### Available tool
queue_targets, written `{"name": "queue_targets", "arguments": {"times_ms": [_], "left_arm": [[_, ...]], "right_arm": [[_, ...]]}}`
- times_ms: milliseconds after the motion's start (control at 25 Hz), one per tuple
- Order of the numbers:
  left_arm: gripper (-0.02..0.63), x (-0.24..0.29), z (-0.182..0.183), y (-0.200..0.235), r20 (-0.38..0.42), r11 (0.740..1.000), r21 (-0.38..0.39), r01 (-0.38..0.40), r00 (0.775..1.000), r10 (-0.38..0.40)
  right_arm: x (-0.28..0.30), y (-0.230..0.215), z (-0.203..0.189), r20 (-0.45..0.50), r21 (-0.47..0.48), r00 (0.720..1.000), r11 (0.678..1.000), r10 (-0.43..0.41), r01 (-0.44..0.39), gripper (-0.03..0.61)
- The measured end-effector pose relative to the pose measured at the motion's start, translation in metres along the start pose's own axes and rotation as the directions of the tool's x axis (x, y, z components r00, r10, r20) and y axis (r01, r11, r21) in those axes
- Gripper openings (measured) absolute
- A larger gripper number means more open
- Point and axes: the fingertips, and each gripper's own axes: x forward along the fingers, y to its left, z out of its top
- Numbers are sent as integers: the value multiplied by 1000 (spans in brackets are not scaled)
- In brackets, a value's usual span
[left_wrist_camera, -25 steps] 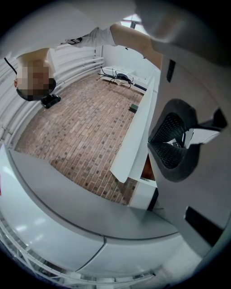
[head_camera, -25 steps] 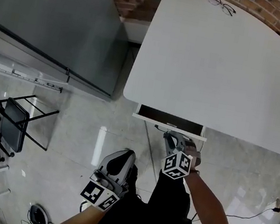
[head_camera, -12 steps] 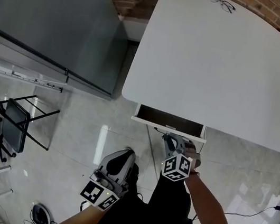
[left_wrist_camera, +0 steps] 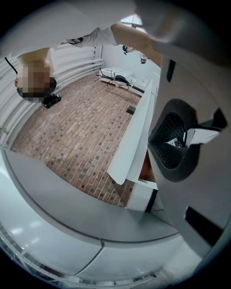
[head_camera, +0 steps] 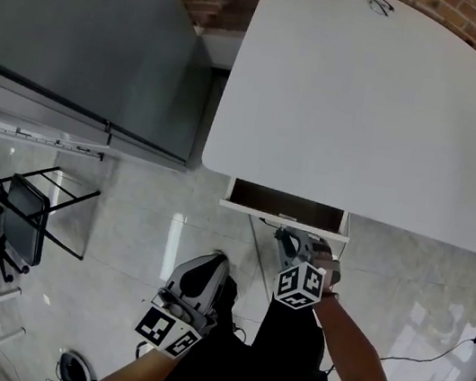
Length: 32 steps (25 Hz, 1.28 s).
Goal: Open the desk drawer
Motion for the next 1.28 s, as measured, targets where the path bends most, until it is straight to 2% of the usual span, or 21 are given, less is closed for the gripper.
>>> {"name": "queue_targets", "arguments": {"times_ms": [520,640,1040,1280], "left_arm": [[8,0,-4,5,-12,1000,-9,4,1000,-4],[8,-2,0,6,-6,1000,-8,2,1000,-2],[8,-12,9,12,-9,1000,-22,-8,1000,8],[8,-18,16,8,-23,999,-39,3,1000,-4]], "right_arm": [[-1,4,-3,-4,-29,1000,1000,-8,8,28],[0,6,-5,-15,-56,1000,998,-20,19,28],[-10,3,1,-32,-64,998,997,-47,45,28],[-25,-3,4,-53,-8,996,997,-73,73,28]]}}
